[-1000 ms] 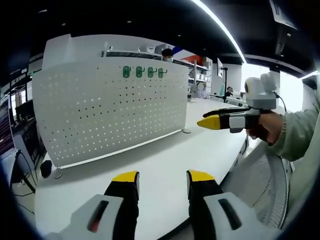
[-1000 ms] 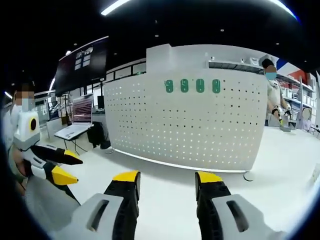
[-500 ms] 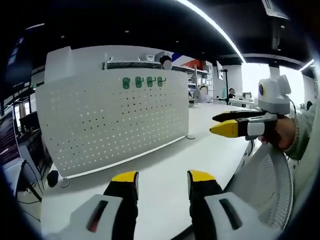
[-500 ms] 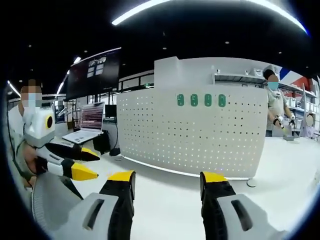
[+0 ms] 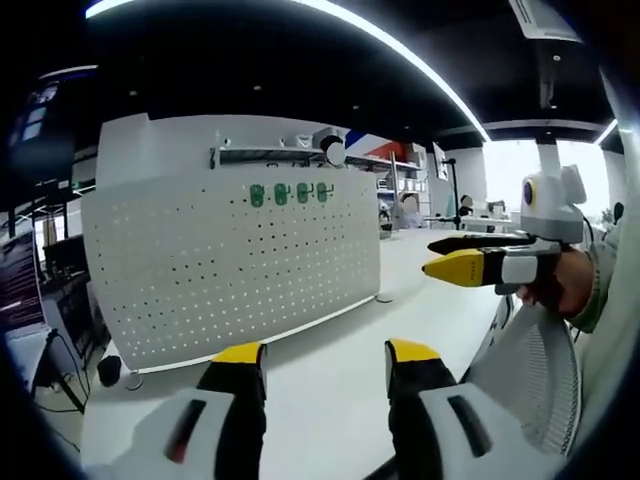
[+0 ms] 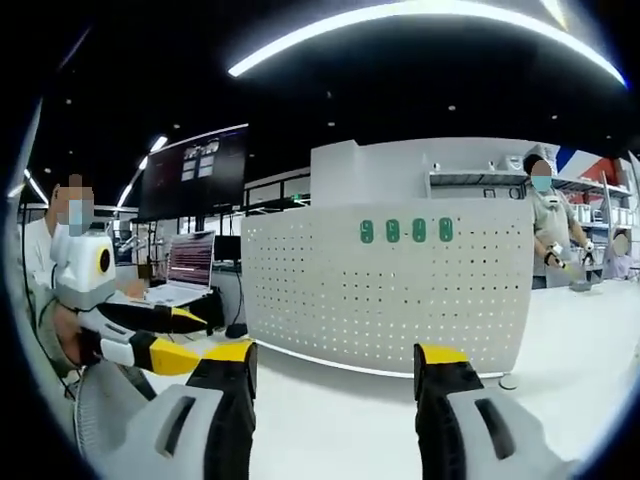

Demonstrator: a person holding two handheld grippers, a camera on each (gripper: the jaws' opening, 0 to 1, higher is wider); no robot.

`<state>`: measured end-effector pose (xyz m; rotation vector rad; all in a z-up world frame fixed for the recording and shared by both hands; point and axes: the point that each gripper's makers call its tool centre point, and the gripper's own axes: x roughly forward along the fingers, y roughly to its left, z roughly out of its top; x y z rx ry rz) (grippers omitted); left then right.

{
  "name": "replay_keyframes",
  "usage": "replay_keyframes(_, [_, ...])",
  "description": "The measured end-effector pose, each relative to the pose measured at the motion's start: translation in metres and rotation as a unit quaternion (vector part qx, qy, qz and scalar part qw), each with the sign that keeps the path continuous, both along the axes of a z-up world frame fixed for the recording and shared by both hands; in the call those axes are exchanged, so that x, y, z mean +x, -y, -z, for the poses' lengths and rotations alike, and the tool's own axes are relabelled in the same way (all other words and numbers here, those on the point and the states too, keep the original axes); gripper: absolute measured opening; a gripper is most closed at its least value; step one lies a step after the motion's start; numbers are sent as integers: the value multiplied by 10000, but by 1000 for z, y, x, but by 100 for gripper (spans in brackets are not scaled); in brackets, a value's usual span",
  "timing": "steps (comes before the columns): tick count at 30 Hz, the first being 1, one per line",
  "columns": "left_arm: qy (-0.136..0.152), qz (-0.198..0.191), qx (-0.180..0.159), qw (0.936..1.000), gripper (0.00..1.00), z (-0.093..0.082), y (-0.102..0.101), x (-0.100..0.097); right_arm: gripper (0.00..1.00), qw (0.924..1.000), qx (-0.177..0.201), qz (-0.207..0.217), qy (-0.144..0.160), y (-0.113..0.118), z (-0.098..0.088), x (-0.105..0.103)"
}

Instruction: Insert the hook assembly into the mounting plate slot until the hook locks in place.

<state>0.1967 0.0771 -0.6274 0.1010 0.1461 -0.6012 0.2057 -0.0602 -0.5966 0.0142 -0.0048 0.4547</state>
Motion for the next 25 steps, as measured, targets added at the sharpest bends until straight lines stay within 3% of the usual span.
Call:
replay_keyframes(12, [115,-184,-68,9997,51,-9,-11,8,67,9998,-13,184,22,6,-4,7])
replay_keyframes(25, [119,-533,39,9985,51,-9,-41,18,66,9985,-136,536,-28,34,-3,12])
